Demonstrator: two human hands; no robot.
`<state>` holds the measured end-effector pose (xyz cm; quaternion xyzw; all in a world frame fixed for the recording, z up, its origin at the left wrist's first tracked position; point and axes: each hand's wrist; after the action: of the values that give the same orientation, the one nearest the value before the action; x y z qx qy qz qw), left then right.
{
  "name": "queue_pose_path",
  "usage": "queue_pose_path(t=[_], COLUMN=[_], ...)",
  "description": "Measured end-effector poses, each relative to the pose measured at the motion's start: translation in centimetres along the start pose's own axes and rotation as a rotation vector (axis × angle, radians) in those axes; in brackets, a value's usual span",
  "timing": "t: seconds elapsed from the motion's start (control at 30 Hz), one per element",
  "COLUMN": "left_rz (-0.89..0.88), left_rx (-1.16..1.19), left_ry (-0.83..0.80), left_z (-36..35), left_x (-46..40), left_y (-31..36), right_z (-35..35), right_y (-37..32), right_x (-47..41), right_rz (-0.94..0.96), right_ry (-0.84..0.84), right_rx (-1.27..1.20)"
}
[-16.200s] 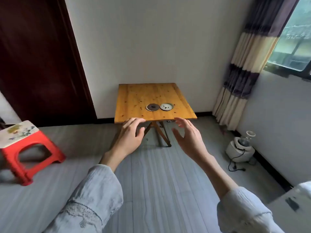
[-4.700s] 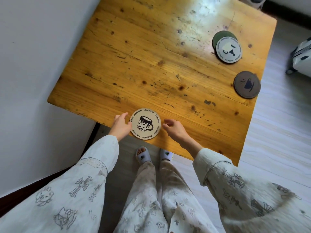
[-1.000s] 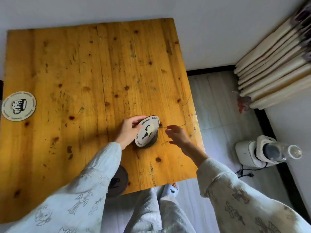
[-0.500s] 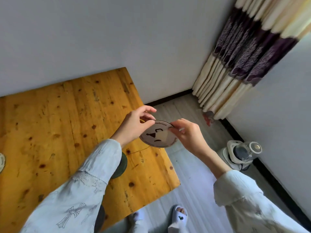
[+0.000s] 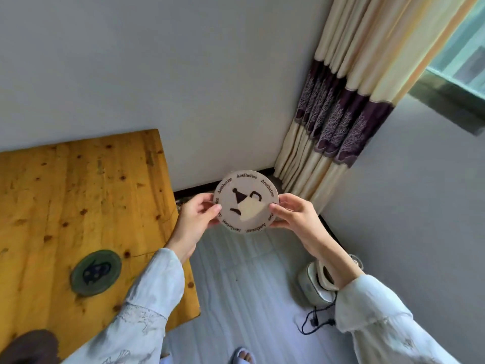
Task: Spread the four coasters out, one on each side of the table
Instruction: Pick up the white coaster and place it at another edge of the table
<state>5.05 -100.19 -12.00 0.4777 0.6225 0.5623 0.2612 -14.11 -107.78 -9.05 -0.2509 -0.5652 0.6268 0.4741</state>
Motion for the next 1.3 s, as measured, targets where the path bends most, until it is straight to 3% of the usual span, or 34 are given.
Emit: queue_pose_path(t=[0.2, 0.47, 0.77, 1.3], left_rz=[-0.036, -0.055, -0.023, 0.004], left_rx=[0.019, 0.068, 0.158, 0.444], left_ry=[0.059, 0.202, 0.489, 1.088], left_z=[-1.8, 0.9, 7.1, 11.6], left_x=[-0.7, -5.8, -11.9, -15.2], left_y=[0.1, 0.6, 1.1, 0.1], right_z=[2.3, -0.6, -8.6, -22.1], right_y=[0.1, -0.9, -3.9, -6.6], right_x=[-3.5, -12.6, -24.3, -35.8], right_rz=[0.053, 0.073, 0.120, 0.128], right_ry=[-0.001, -0.124, -0.447, -0.972], right_rx=[0.018, 0.100, 0.295, 0.510])
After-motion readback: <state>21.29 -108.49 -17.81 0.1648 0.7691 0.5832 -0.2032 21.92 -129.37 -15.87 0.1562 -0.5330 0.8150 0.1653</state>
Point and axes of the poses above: each hand's wrist, its own x-axis away from the middle knuckle, its own z-axis out of the back of the hand, y = z × x, and after that the axes turned 8 degrees about x, right-handed
